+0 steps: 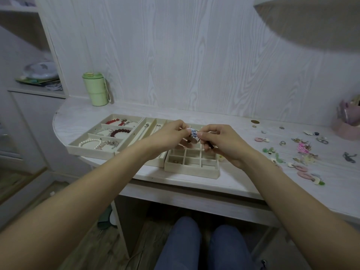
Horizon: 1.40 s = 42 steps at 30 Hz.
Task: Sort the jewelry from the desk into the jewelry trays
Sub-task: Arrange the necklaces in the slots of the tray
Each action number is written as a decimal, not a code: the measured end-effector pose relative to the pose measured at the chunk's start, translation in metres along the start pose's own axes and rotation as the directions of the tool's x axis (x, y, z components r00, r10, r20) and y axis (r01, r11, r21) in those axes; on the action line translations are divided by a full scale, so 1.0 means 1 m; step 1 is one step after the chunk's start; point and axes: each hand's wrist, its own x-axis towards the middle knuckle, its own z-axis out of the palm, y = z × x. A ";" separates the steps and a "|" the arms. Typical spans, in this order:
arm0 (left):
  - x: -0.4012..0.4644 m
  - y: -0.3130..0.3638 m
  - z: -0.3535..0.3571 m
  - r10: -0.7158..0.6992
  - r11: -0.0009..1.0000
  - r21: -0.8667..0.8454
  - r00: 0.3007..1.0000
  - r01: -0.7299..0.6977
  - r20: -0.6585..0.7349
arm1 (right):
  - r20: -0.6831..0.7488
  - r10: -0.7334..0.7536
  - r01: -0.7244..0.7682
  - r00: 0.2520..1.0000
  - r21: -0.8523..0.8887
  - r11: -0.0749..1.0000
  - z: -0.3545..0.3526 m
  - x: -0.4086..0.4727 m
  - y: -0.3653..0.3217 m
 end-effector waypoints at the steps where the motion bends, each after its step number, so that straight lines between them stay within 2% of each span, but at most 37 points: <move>1: -0.002 0.000 0.001 -0.021 0.999 -0.049 0.999 0.022 0.026 | -0.004 -0.002 0.002 1.000 -0.018 1.000 0.000 0.000 0.000; 9: -0.001 -0.004 -0.002 -0.036 0.999 -0.035 0.997 0.039 0.072 | -0.021 0.001 -0.003 1.000 -0.118 0.993 -0.004 0.000 0.002; 15: -0.003 -0.013 -0.009 0.004 0.996 0.090 1.000 -0.004 0.003 | -0.004 0.108 -0.105 0.994 -0.277 0.955 -0.007 -0.002 0.004; 18: -0.004 -0.015 -0.009 -0.015 0.983 0.185 0.999 0.005 0.052 | -0.005 0.133 -0.128 0.991 -0.334 0.934 -0.007 -0.002 0.004; 23: -0.005 -0.014 -0.004 -0.041 0.953 0.304 0.991 0.001 0.127 | -0.006 0.080 -0.072 0.997 -0.499 0.864 -0.003 0.000 0.007; 28: -0.002 -0.016 0.002 0.007 0.909 0.414 0.997 -0.037 0.074 | 0.027 0.045 -0.019 0.999 -0.614 0.789 0.003 0.003 0.007; 33: 0.001 -0.018 0.005 0.123 0.776 0.616 0.990 -0.138 0.068 | 0.064 0.070 -0.011 0.995 -0.658 0.753 0.002 0.002 0.007; 37: 0.003 -0.019 0.006 0.173 0.735 0.654 0.982 -0.179 0.074 | 0.065 0.072 -0.010 0.995 -0.673 0.740 0.004 0.002 0.007; 42: 0.005 -0.020 0.007 0.157 0.742 0.641 0.980 -0.198 0.121 | 0.091 0.003 0.066 0.996 -0.748 0.660 0.006 0.004 0.007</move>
